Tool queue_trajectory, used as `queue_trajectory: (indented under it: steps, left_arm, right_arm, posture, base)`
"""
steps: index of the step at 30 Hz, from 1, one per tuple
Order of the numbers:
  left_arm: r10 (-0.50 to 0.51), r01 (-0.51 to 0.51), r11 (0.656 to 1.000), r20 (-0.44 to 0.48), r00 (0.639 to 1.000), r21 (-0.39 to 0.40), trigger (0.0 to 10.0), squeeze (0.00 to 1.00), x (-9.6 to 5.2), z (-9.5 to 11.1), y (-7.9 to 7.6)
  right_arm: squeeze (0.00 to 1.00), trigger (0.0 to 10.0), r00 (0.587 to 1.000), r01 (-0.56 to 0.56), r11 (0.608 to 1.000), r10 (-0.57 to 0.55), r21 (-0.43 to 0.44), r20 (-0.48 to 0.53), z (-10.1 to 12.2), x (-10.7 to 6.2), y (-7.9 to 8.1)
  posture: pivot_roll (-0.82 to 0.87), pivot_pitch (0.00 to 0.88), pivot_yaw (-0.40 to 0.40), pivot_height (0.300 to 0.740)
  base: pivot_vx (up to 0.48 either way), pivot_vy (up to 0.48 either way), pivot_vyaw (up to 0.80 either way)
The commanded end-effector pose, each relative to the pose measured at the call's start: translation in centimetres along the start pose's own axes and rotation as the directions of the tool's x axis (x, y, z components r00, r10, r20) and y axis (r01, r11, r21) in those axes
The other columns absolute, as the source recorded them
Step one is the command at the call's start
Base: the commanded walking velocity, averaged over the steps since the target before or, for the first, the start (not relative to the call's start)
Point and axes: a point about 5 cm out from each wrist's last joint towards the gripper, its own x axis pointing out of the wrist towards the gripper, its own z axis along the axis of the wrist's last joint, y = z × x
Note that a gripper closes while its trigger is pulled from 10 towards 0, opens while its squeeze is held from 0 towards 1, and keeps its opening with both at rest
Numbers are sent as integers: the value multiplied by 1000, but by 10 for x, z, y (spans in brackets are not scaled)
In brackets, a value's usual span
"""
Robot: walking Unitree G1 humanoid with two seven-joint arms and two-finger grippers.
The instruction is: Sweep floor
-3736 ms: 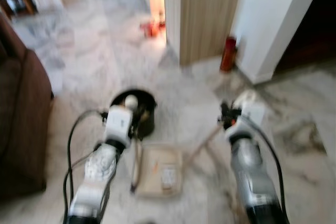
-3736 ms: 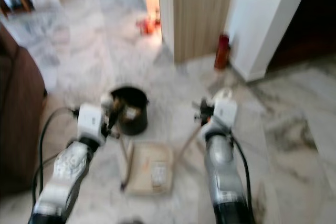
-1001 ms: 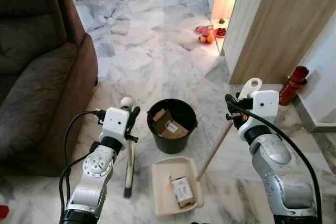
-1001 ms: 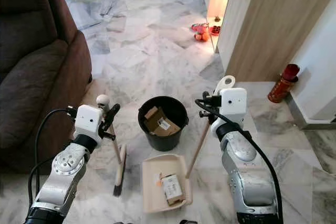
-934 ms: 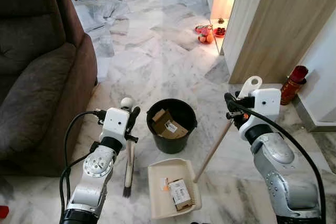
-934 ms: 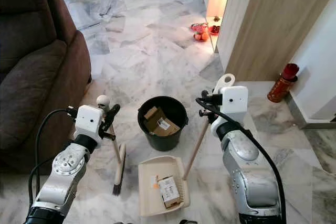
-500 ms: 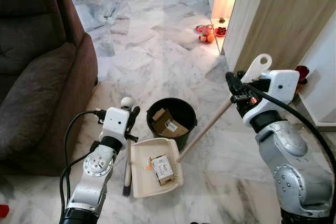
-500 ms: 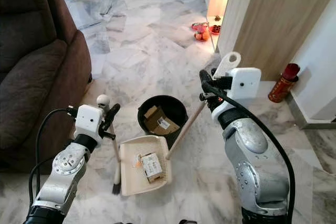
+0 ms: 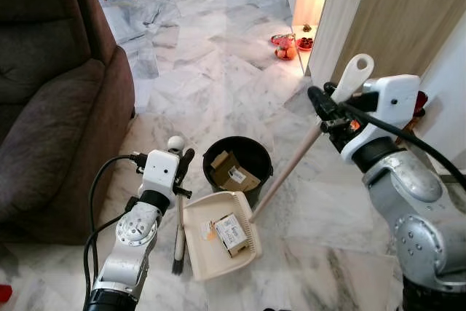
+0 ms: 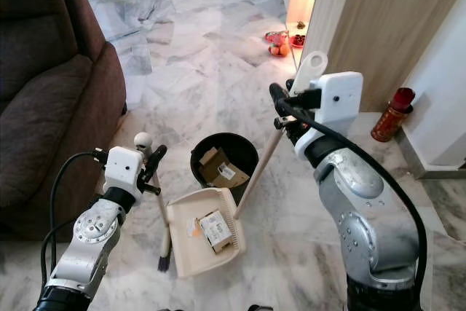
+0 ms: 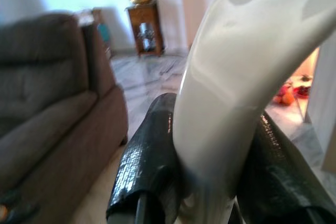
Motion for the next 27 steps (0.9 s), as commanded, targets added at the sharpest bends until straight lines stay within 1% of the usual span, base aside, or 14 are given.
queue_trajectory:
  steps: [1, 5, 7, 8, 10, 12, 13, 16, 18, 22, 27]
  left_arm:
    - [-1, 1, 1000, 54, 999, 0, 10000, 0, 3, 10, 2]
    - [-4, 5, 1000, 56, 998, -6, 10000, 0, 3, 10, 1]
    - [-4, 5, 1000, 57, 998, -5, 10000, 0, 3, 10, 1]
    - [-3, 4, 1000, 58, 998, -5, 10000, 0, 3, 10, 1]
    - [-3, 3, 1000, 59, 998, -4, 10000, 0, 3, 10, 1]
    - [4, -4, 1000, 62, 998, -1, 10000, 0, 3, 11, 1]
    - [17, -17, 1000, 61, 998, 4, 10000, 0, 2, 11, 3]
    - [25, -25, 1000, 60, 998, 4, 10000, 0, 1, 10, 5]
    - [26, -27, 1000, 58, 998, 7, 10000, 0, 0, 10, 5]
    - [39, -40, 999, 60, 997, 12, 10000, 0, -2, 10, 7]
    - [41, -42, 999, 64, 997, 12, 10000, 0, -2, 10, 6]
  right_arm:
    - [0, 10000, 992, -36, 999, 31, 31, 125, 27, -4, 7]
    - [0, 10000, 981, -30, 995, 11, 94, 194, 44, -2, 4]
    - [0, 10000, 975, -18, 997, 0, 80, 223, 49, -1, 1]
    - [0, 10000, 971, 10, 997, -28, 75, 237, 51, -1, -2]
    - [0, 10000, 969, 24, 997, -41, 74, 243, 51, 0, -3]
    - [0, 10000, 962, 68, 995, -85, 76, 258, 52, 3, -6]
    - [0, 10000, 960, 86, 993, -104, 81, 260, 49, 6, -5]
    - [0, 10000, 958, 93, 990, -117, 103, 262, 45, 10, -2]
    - [0, 10000, 956, 96, 990, -121, 103, 266, 45, 12, 0]
    - [0, 10000, 953, 86, 991, -112, 101, 282, 45, 14, 6]
    - [0, 10000, 951, 89, 991, -115, 102, 287, 44, 15, 7]
  posture:
    - [30, 139, 53, 740]
    - [25, 140, 53, 740]
    - [26, 140, 52, 740]
    - [26, 140, 51, 740]
    - [28, 139, 51, 740]
    - [28, 139, 51, 740]
    - [31, 140, 53, 740]
    - [36, 142, 54, 740]
    - [40, 142, 54, 740]
    - [42, 141, 51, 740]
    - [42, 137, 49, 740]
  base:
    - [0, 0, 0]
    - [0, 0, 0]
    - [0, 0, 0]
    - [0, 0, 0]
    - [0, 0, 0]
    - [0, 0, 0]
    - [0, 0, 0]
    - [0, 0, 0]
    - [0, 0, 0]
    - [263, 0, 0]
    - [299, 0, 0]
